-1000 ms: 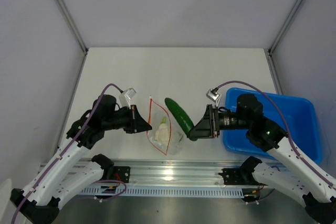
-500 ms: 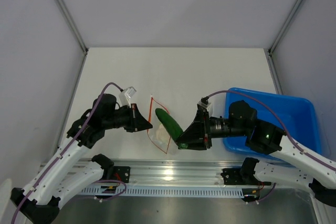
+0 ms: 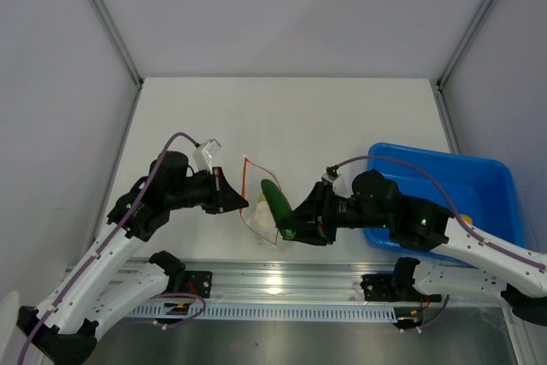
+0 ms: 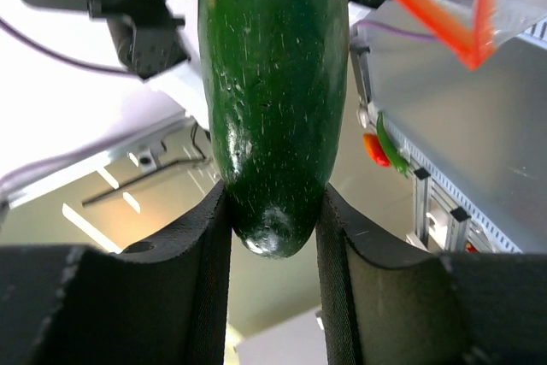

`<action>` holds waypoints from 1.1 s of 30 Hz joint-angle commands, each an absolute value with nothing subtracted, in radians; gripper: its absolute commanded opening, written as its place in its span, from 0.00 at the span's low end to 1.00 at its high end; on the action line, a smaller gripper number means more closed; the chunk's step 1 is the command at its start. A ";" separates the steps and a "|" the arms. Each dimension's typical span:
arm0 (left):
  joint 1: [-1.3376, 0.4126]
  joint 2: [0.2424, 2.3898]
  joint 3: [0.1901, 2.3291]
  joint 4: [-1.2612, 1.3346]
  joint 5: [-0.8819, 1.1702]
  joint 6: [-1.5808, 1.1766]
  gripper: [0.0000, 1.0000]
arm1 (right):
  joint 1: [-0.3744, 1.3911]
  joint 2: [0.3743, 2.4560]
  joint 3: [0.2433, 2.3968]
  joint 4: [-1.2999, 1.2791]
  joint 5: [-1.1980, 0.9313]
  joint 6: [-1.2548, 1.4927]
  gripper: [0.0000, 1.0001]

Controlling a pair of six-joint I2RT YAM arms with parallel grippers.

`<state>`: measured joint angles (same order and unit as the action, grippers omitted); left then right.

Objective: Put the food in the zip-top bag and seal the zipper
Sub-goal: Place the fake vegetable in the zipper food storage bag.

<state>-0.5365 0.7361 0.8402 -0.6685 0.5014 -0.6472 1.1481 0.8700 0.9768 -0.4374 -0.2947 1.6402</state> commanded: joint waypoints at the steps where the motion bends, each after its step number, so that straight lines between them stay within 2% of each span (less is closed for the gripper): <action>1: -0.541 0.732 0.885 -0.647 0.518 -0.646 0.01 | 1.155 0.864 1.005 -0.473 -0.204 1.683 0.00; 10: -0.543 0.730 0.876 -0.640 0.522 -0.653 0.00 | 1.144 0.954 0.971 -0.413 -0.238 1.690 0.00; 12: -0.543 0.729 0.876 -0.638 0.520 -0.655 0.01 | 1.129 0.989 0.973 -0.410 -0.251 1.675 0.04; 15: -0.543 0.733 0.879 -0.635 0.525 -0.658 0.00 | 1.115 1.028 0.979 -0.405 -0.262 1.661 0.05; 20: -0.543 0.732 0.870 -0.624 0.534 -0.664 0.01 | 1.077 1.100 1.044 -0.429 -0.255 1.585 0.18; 21: -0.543 0.732 0.871 -0.623 0.531 -0.666 0.00 | 1.069 1.106 1.055 -0.434 -0.247 1.554 0.24; 27: -0.543 0.742 0.888 -0.644 0.531 -0.653 0.00 | 1.031 1.143 1.069 -0.408 -0.265 1.525 0.45; 33: -0.543 0.755 0.894 -0.644 0.532 -0.653 0.01 | 1.006 1.189 1.086 -0.446 -0.244 1.465 0.51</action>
<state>-0.5365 0.7444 0.8474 -0.6670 0.5083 -0.6544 1.0199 1.1702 1.0393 -0.4294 -0.2668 1.5204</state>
